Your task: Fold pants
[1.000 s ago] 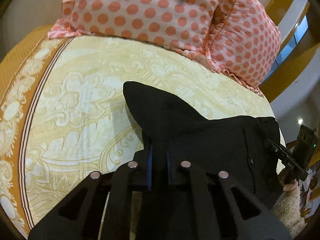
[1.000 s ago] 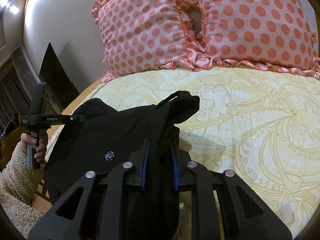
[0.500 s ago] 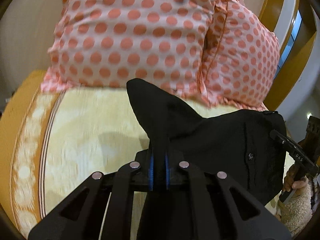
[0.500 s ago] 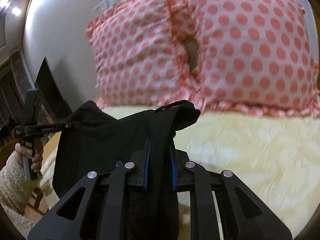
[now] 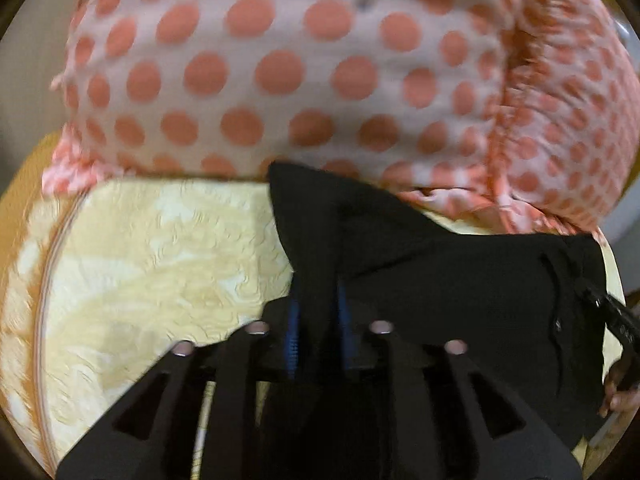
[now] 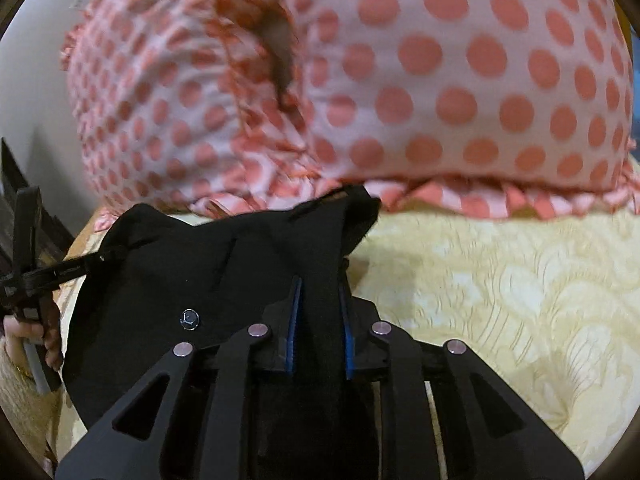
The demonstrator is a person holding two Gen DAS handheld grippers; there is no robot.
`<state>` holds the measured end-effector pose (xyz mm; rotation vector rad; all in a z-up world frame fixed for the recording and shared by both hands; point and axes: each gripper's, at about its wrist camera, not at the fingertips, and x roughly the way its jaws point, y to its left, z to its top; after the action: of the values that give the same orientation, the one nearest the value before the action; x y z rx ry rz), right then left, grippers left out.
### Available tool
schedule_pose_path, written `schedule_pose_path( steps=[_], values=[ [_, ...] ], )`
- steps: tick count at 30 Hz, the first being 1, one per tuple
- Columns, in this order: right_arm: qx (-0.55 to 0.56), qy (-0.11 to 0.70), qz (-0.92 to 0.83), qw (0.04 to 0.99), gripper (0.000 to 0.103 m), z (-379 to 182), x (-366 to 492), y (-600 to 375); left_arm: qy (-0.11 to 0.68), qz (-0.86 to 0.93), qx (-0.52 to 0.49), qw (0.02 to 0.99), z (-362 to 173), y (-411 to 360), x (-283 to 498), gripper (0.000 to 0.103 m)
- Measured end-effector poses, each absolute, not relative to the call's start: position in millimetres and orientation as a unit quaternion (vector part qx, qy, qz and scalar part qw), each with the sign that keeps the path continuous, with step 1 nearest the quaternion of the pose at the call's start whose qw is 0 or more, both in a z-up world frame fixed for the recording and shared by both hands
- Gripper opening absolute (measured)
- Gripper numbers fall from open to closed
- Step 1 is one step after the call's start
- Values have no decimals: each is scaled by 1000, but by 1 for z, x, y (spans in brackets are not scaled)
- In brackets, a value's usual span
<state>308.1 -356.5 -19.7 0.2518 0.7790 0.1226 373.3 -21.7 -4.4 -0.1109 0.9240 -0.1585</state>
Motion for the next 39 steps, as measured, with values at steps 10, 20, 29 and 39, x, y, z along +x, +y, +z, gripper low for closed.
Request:
schedule_pose_path(
  steps=[10,20,29,39],
  values=[
    [116,290,-52,948,56,16,228,-366,361,-88,-79,925,54,-1,286,91],
    [-23,350,45,935,61,-25,188,-264,409,-169,-21,896,27,-57,228,97],
    [2,377,30,926,69,-45,188,-264,448,-131,33,884,-9,-77,234,101],
    [50,336,18,940,90,-43,111,-266,390,-49,52,918,8,-44,152,101]
  ],
)
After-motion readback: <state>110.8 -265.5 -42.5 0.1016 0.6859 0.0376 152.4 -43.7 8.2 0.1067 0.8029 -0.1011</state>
